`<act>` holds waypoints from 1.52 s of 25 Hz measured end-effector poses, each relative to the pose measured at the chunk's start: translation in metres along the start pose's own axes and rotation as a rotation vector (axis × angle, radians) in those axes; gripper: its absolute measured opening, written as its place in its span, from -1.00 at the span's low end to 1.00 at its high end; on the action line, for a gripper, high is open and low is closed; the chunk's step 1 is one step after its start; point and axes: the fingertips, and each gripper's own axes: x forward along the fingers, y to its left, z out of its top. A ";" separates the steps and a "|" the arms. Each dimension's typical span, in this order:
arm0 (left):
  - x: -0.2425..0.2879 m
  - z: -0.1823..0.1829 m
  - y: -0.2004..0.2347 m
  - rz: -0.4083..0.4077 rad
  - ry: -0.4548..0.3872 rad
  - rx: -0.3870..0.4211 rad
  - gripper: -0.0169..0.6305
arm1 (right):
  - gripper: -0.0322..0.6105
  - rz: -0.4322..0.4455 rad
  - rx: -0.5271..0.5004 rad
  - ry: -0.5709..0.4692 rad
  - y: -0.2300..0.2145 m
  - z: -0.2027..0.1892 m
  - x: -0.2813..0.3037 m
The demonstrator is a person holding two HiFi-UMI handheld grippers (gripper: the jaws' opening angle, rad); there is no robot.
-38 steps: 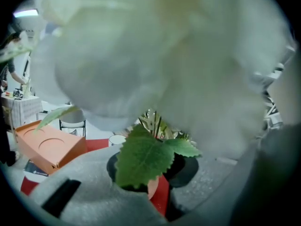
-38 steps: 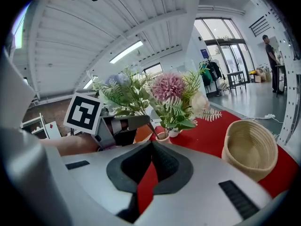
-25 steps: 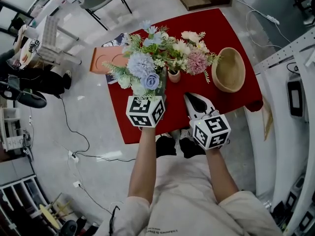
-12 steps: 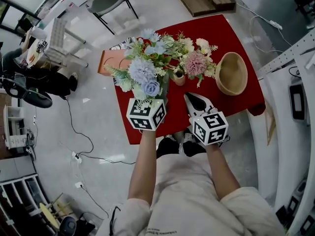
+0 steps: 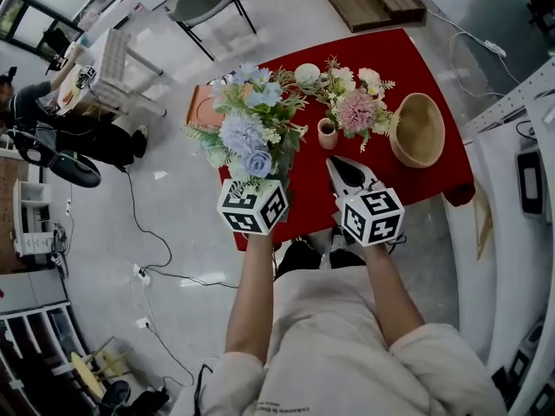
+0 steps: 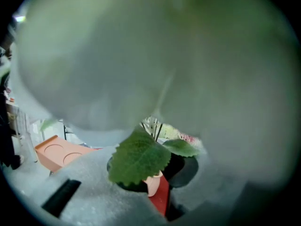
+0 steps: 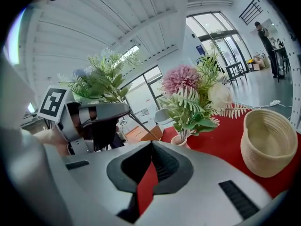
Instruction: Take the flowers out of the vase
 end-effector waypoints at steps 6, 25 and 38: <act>-0.009 -0.032 0.002 -0.054 0.069 -0.028 -0.81 | -0.88 -0.051 -0.010 0.020 0.000 -0.009 -0.002; -0.055 -0.103 -0.002 -0.378 0.327 -0.057 -0.81 | -0.88 -0.291 0.091 0.027 0.060 -0.057 -0.016; -0.101 -0.154 -0.002 -0.532 0.457 -0.074 -0.81 | -0.88 -0.412 0.095 0.034 0.109 -0.102 -0.014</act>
